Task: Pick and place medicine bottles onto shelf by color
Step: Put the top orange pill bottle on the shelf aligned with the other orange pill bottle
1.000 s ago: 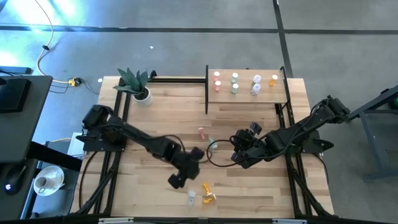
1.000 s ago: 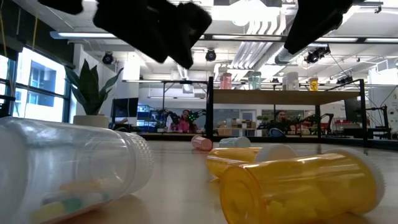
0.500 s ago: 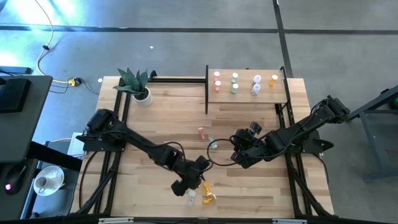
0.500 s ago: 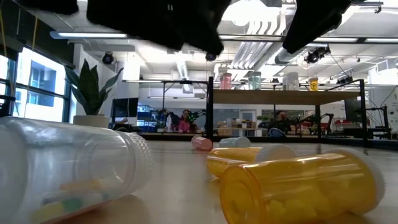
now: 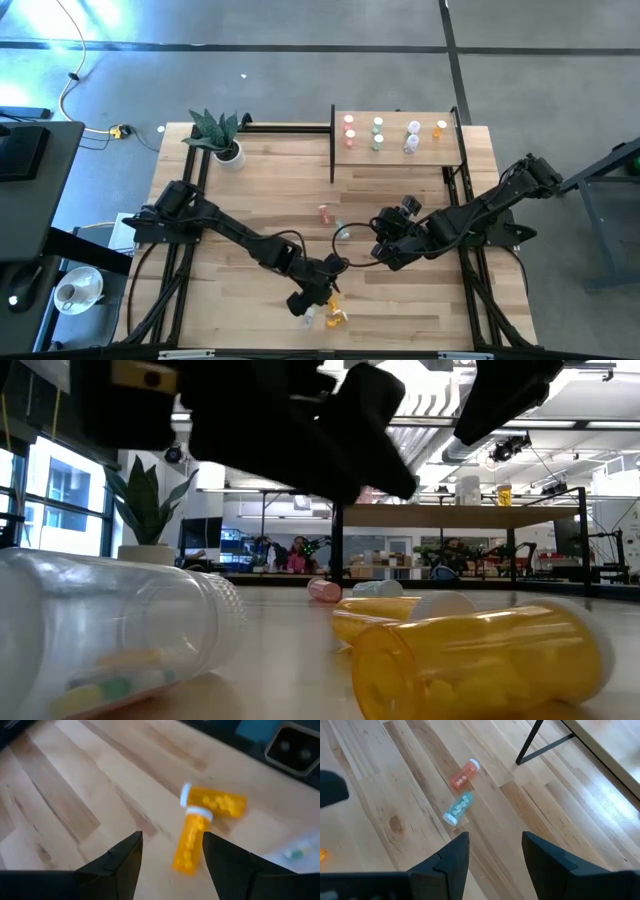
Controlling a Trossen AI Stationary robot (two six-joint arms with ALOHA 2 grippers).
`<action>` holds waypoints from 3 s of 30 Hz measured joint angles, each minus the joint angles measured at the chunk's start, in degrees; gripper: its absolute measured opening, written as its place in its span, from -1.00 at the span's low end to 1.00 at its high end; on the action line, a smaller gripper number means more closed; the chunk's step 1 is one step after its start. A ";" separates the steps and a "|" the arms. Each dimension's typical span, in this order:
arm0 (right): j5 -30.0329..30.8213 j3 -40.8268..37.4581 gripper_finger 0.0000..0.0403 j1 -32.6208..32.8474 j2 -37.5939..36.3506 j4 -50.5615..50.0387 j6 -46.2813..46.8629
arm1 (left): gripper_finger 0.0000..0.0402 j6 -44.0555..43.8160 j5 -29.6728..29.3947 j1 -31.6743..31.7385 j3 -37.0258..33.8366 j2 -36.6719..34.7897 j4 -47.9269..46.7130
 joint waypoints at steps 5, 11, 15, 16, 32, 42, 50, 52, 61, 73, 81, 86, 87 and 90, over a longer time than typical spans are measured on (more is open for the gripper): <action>0.00 0.00 -0.14 0.00 -0.01 0.00 0.00 | -0.03 -0.06 0.58 0.22 0.09 2.62 -0.26; 0.02 0.00 -0.14 0.00 -0.02 0.02 -0.29 | -0.03 0.26 1.04 0.74 0.18 4.68 0.12; 0.02 0.00 -0.14 0.00 0.00 0.11 -0.46 | -0.03 0.21 1.17 1.30 0.18 5.61 -0.03; 0.02 0.00 -0.14 0.00 0.00 0.09 -0.46 | -0.03 -0.01 1.57 1.47 0.24 6.11 0.77; 0.02 0.00 -0.14 0.00 0.00 0.20 -0.61 | -0.23 -0.09 2.94 1.71 0.20 7.08 0.82; 0.02 0.00 -0.14 0.00 0.00 0.20 -0.61 | -0.55 -0.09 2.99 1.71 0.20 7.06 0.95; 0.02 0.00 -0.14 0.00 0.00 0.20 -1.83 | -0.57 -2.27 3.03 2.24 0.22 6.82 0.93; 0.02 0.00 -0.14 0.02 0.00 0.22 -2.84 | -0.57 -3.15 3.14 2.90 0.22 6.60 1.45; 0.02 0.05 -0.14 0.19 -0.01 0.50 -3.78 | -0.57 -6.29 11.16 8.02 -0.03 3.53 2.80; 8.19 3.87 -0.14 3.92 -0.11 4.37 -9.18 | -0.57 -13.34 16.54 12.27 -7.85 2.95 18.25; 5.17 4.28 -0.14 5.47 -0.15 9.42 -17.89 | -0.57 -13.86 16.65 13.45 -10.22 2.97 32.05; -1.46 4.28 -0.14 5.47 -0.15 10.40 -24.51 | -0.57 -15.74 16.59 14.89 -11.59 2.97 44.46; -2.97 4.28 -0.14 5.30 -0.15 10.45 -25.57 | -0.57 -15.76 16.57 15.15 -11.60 2.97 45.80; -5.94 4.37 -0.14 4.81 -0.15 11.12 -26.97 | -0.57 -16.80 16.47 16.11 -11.60 2.97 49.29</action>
